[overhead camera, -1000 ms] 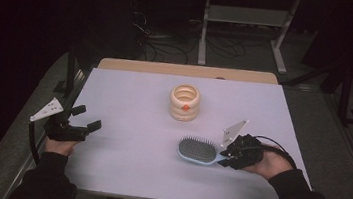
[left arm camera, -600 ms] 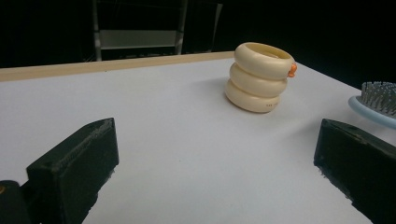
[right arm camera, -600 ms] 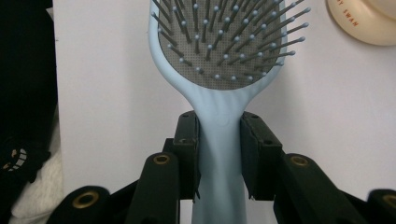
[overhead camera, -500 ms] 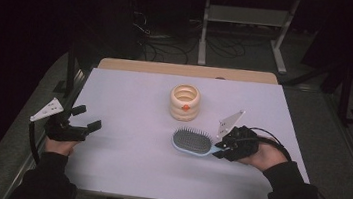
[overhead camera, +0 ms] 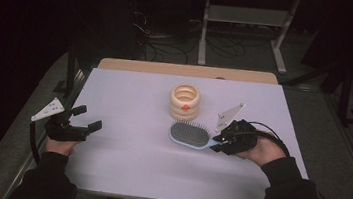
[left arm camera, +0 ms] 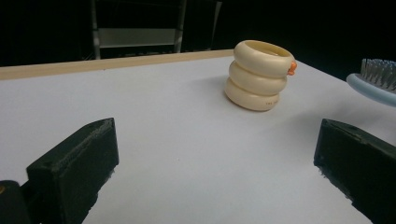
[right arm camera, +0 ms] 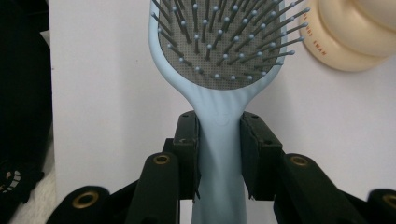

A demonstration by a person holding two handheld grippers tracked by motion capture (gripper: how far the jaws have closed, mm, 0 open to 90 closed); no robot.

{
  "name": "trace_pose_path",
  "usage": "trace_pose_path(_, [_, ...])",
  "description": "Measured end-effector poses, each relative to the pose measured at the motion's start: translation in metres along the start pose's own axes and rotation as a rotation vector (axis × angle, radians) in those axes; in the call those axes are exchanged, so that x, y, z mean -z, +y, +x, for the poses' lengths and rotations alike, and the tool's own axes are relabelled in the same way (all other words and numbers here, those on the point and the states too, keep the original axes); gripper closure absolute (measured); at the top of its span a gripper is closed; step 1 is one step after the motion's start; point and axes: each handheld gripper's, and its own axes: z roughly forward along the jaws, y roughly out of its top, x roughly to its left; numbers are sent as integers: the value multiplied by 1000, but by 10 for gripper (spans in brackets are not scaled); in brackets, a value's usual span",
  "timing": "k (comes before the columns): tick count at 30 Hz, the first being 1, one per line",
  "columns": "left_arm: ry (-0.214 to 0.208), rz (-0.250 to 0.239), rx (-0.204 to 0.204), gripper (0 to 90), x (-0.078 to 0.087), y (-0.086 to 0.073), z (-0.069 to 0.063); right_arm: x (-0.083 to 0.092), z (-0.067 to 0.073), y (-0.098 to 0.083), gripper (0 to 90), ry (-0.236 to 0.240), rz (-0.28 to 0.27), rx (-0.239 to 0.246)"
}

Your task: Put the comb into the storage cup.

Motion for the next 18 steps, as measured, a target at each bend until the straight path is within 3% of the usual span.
trace_pose_path(18, [-1,9,-2,0,-1,0,0,13,-14,17,681,-56,-40,-22])
